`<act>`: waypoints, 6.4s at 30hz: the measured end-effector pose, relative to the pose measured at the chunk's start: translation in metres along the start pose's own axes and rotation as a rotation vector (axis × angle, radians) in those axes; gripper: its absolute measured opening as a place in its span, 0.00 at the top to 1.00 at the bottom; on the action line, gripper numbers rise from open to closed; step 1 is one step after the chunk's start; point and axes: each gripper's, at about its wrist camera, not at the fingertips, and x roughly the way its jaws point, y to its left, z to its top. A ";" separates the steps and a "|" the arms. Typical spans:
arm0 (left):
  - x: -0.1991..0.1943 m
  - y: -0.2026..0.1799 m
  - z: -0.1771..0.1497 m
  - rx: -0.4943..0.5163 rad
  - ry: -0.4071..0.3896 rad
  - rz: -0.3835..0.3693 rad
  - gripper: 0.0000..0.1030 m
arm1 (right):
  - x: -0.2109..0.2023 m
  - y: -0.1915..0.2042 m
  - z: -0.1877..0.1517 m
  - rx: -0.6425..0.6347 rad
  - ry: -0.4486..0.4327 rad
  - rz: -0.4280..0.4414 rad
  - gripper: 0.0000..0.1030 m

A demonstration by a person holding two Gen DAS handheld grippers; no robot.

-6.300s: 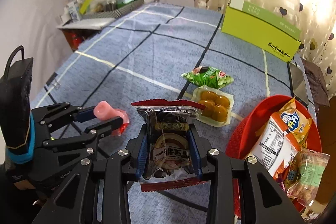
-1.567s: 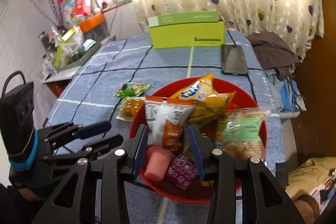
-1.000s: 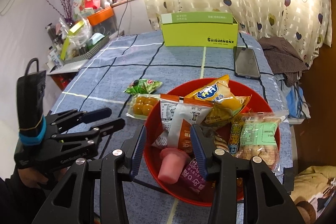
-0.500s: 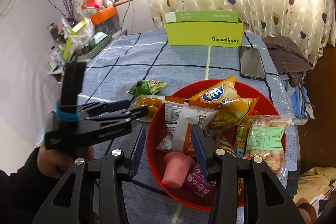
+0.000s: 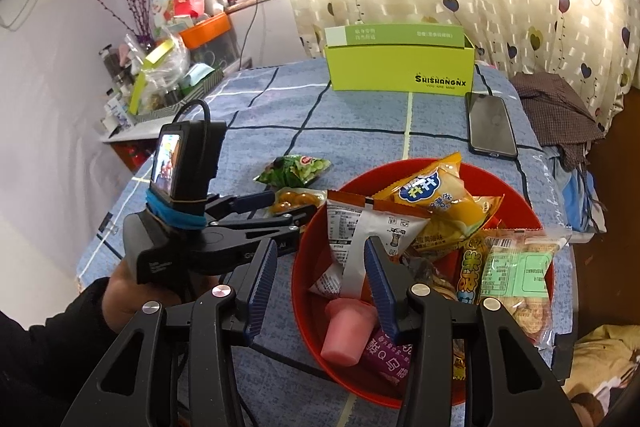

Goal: Organize snacks
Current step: 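Move the left tool to the tray of orange cakes and grasp it, then grasp the green snack bag with the right tool while the left tool holds the tray, then carry the green bag and orange cake tray over the red basket with both tools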

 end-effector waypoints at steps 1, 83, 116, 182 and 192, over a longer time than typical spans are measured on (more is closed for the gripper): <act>0.001 0.000 0.000 0.004 -0.007 0.004 0.40 | 0.000 0.000 0.000 0.001 0.000 -0.001 0.57; -0.079 0.119 -0.042 -0.135 -0.184 -0.103 0.50 | 0.175 0.076 0.099 -0.543 0.400 -0.084 0.43; -0.074 0.142 -0.048 -0.220 -0.185 -0.133 0.50 | 0.191 0.092 0.110 -0.431 0.369 -0.087 0.64; -0.130 -0.041 -0.030 0.107 -0.217 -0.214 0.50 | -0.044 -0.039 -0.005 0.097 -0.121 -0.132 0.64; -0.123 -0.050 -0.027 0.120 -0.205 -0.222 0.50 | -0.038 -0.051 -0.008 0.118 -0.091 -0.178 0.64</act>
